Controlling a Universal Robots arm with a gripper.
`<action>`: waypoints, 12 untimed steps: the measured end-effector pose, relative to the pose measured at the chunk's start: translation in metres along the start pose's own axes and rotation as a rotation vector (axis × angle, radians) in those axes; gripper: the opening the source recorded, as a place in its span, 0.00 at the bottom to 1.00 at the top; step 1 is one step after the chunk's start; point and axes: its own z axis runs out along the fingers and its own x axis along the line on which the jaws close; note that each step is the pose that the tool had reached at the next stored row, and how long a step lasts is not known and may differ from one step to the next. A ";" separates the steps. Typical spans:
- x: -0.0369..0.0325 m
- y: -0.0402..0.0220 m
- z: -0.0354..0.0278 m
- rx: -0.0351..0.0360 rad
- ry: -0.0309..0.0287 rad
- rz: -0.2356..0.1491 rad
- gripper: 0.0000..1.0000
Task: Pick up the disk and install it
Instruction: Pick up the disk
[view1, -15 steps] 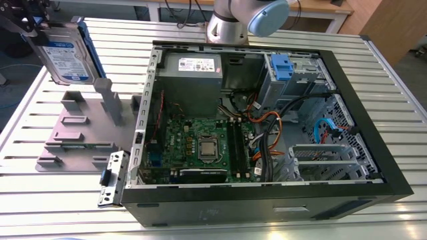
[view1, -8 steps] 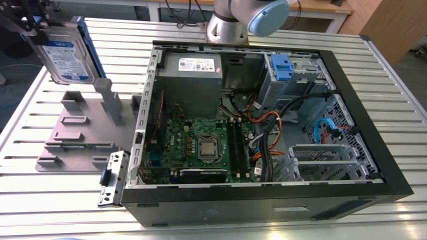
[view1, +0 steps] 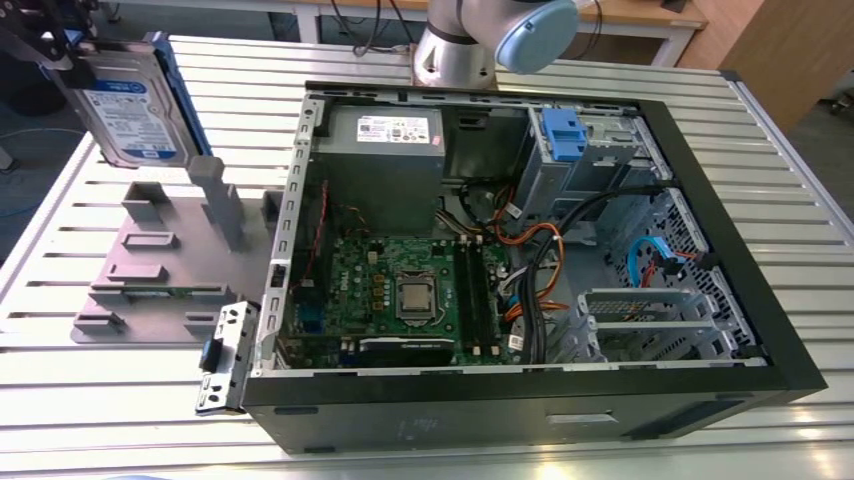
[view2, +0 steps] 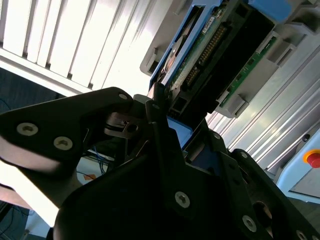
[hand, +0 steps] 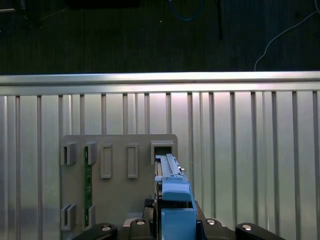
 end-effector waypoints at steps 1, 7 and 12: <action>0.0000 0.0000 -0.0002 0.0000 0.0000 0.000 0.36; -0.0001 0.0000 -0.0017 0.0000 0.0000 0.000 0.36; -0.0001 0.0000 -0.0030 0.0000 0.0000 0.000 0.36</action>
